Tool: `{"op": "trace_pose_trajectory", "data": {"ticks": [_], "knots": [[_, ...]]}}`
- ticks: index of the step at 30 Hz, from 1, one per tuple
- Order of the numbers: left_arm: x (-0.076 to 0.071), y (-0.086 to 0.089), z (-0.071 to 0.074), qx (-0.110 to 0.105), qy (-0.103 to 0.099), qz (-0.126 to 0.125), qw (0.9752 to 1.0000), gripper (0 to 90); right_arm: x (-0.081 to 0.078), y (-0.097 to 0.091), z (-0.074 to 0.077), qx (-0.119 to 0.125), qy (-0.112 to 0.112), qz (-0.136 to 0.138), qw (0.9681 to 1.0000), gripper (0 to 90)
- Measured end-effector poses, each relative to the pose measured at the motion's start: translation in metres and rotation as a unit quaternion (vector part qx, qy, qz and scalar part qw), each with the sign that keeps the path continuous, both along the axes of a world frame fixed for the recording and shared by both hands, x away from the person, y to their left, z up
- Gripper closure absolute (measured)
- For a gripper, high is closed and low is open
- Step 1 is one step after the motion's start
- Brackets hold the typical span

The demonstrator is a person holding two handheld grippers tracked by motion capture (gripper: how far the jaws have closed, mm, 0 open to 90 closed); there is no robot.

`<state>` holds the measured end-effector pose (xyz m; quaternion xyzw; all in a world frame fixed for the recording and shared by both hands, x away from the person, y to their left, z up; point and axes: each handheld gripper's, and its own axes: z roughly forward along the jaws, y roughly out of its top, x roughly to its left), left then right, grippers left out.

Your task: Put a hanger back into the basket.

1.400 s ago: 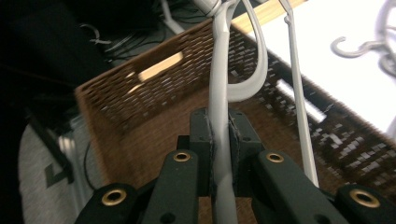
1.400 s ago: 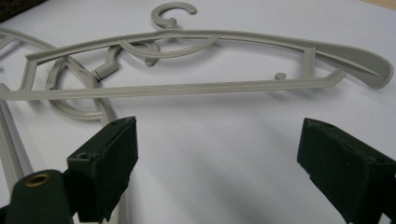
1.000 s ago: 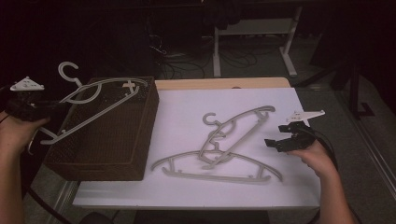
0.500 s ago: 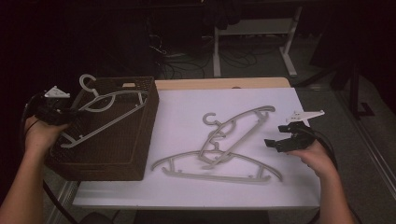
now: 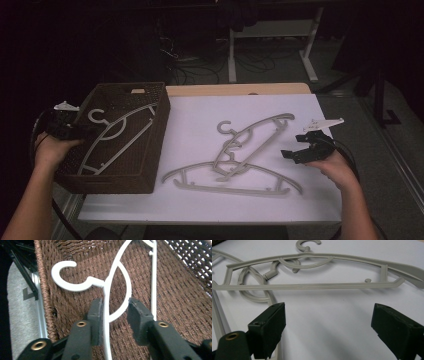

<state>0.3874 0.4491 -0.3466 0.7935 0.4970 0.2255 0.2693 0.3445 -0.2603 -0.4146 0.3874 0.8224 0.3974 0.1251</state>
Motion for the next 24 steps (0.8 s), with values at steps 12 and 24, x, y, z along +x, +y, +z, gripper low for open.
{"op": "trace_pose_trajectory", "data": {"ticks": [12, 24], "knots": [[-0.001, -0.019, 0.017, -0.117, -0.027, -0.065, 0.9906, 30.8, -0.004, 0.002, 0.000, -0.001, 0.001, 0.000, 1.0000, 12.1], [-0.006, -0.076, 0.036, -0.173, -0.051, -0.155, 0.9713, 17.2, -0.010, 0.010, -0.001, 0.000, 0.001, 0.007, 1.0000, 12.1]]}}
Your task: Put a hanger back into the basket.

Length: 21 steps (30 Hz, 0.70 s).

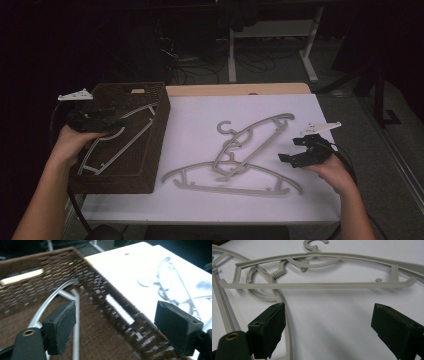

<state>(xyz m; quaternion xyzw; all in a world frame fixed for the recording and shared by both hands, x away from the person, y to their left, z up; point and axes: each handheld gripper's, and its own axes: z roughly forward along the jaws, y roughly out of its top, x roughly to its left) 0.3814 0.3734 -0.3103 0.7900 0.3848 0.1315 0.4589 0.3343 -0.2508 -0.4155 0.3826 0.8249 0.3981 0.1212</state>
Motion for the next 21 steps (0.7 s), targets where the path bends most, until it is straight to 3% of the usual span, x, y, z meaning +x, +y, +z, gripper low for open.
{"op": "trace_pose_trajectory", "data": {"ticks": [9, 11, 12, 19, 20, 21], "knots": [[-0.006, -0.037, 0.008, -0.021, -0.012, -0.049, 0.9985, 13.6, -0.003, 0.007, -0.002, 0.005, -0.004, -0.008, 0.9999, 12.1], [-0.009, -0.058, 0.009, -0.029, -0.015, -0.070, 0.9970, 13.6, -0.006, 0.008, -0.004, 0.001, -0.004, -0.019, 0.9998, 12.0], [-0.009, -0.058, 0.009, -0.029, -0.015, -0.070, 0.9970, 13.6, -0.008, 0.008, -0.005, 0.002, -0.004, -0.020, 0.9998, 12.0], [-0.012, -0.109, 0.007, -0.039, -0.014, -0.115, 0.9925, 13.7, -0.015, 0.007, -0.011, 0.004, -0.003, -0.021, 0.9998, 12.0], [-0.012, -0.125, 0.005, -0.041, -0.012, -0.126, 0.9911, 13.8, -0.015, 0.006, -0.013, 0.006, -0.003, -0.023, 0.9997, 12.0], [-0.012, -0.125, 0.005, -0.041, -0.012, -0.126, 0.9911, 13.9, -0.015, 0.006, -0.013, 0.006, -0.003, -0.023, 0.9997, 12.0]]}}
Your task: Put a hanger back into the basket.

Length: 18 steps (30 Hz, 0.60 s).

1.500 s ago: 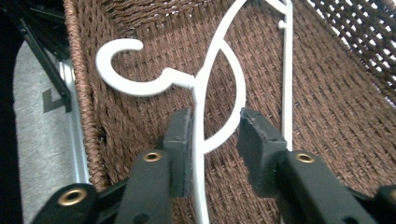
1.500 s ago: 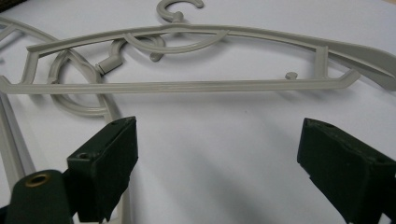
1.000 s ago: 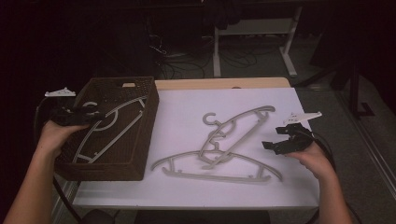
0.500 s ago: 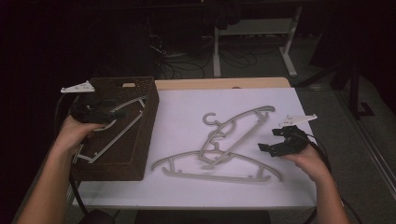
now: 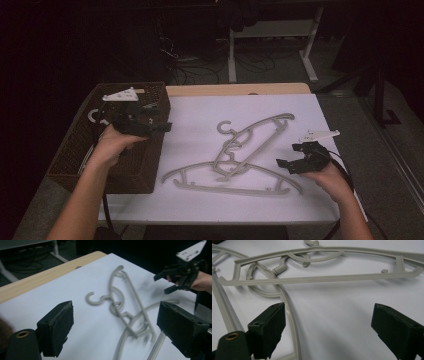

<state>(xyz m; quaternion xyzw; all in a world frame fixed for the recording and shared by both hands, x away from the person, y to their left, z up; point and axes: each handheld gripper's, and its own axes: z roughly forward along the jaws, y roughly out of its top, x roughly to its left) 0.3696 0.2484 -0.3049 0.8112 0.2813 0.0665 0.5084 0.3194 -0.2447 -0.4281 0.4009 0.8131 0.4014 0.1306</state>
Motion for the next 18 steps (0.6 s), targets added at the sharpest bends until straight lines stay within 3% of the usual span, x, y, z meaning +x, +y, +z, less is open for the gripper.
{"op": "trace_pose_trajectory", "data": {"ticks": [5, 10, 15, 18], "knots": [[-0.001, -0.043, -0.007, 0.009, -0.001, -0.024, 0.9997, 14.1, 0.002, -0.001, -0.002, 0.002, 0.002, -0.005, 1.0000, 12.0], [0.003, -0.083, -0.024, 0.025, 0.007, -0.041, 0.9988, 15.1, 0.002, -0.002, -0.001, 0.006, -0.001, -0.006, 1.0000, 12.0], [0.012, -0.113, -0.050, 0.045, 0.017, -0.042, 0.9980, 16.5, 0.003, -0.003, -0.001, 0.009, -0.004, -0.005, 0.9999, 12.0], [0.019, -0.127, -0.068, 0.070, 0.023, -0.035, 0.9966, 19.1, 0.004, -0.003, -0.002, 0.008, -0.004, -0.004, 1.0000, 12.0]]}}
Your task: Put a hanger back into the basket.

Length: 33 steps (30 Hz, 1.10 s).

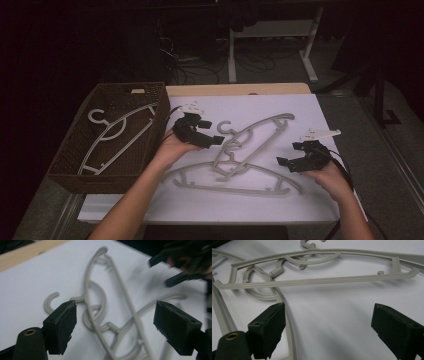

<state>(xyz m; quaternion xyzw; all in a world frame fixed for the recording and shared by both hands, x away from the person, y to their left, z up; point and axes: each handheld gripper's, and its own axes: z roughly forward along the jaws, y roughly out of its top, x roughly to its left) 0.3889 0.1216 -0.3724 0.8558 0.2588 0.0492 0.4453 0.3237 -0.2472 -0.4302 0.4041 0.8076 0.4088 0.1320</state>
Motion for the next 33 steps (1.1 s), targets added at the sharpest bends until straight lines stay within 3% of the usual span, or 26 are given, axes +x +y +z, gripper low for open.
{"op": "trace_pose_trajectory", "data": {"ticks": [1, 2, 5, 7, 8, 14, 21, 24, 33], "knots": [[0.004, -0.006, -0.012, 0.014, 0.004, 0.002, 0.9999, 20.8, 0.000, 0.000, 0.000, -0.001, 0.001, 0.000, 1.0000, 12.0], [0.004, -0.006, -0.012, 0.014, 0.004, 0.002, 0.9999, 21.4, 0.000, 0.000, 0.000, -0.001, 0.001, 0.000, 1.0000, 12.0], [0.012, -0.015, -0.037, 0.037, 0.018, 0.004, 0.9991, 25.9, -0.001, 0.000, 0.000, -0.001, -0.001, -0.001, 1.0000, 12.0], [0.012, -0.015, -0.037, 0.037, 0.018, 0.004, 0.9991, 27.7, -0.001, 0.000, 0.000, -0.002, -0.002, -0.002, 1.0000, 12.0], [0.015, -0.022, -0.048, 0.055, 0.020, 0.006, 0.9983, 30.5, -0.002, -0.001, 0.000, -0.001, -0.002, -0.003, 1.0000, 12.1], [0.016, -0.028, -0.066, 0.087, 0.022, 0.007, 0.9960, 40.0, -0.004, -0.001, -0.001, -0.005, -0.001, -0.005, 1.0000, 12.1], [0.017, -0.030, -0.078, 0.111, 0.031, 0.006, 0.9933, 49.1, -0.004, -0.002, -0.003, -0.007, 0.002, -0.007, 1.0000, 12.1], [0.015, -0.032, -0.079, 0.128, 0.022, 0.004, 0.9915, 53.4, -0.004, -0.002, -0.003, -0.007, 0.002, -0.006, 1.0000, 12.1], [0.022, -0.018, -0.077, 0.140, 0.023, 0.022, 0.9896, 61.7, -0.004, -0.002, -0.003, -0.007, 0.002, -0.006, 1.0000, 12.1]]}}
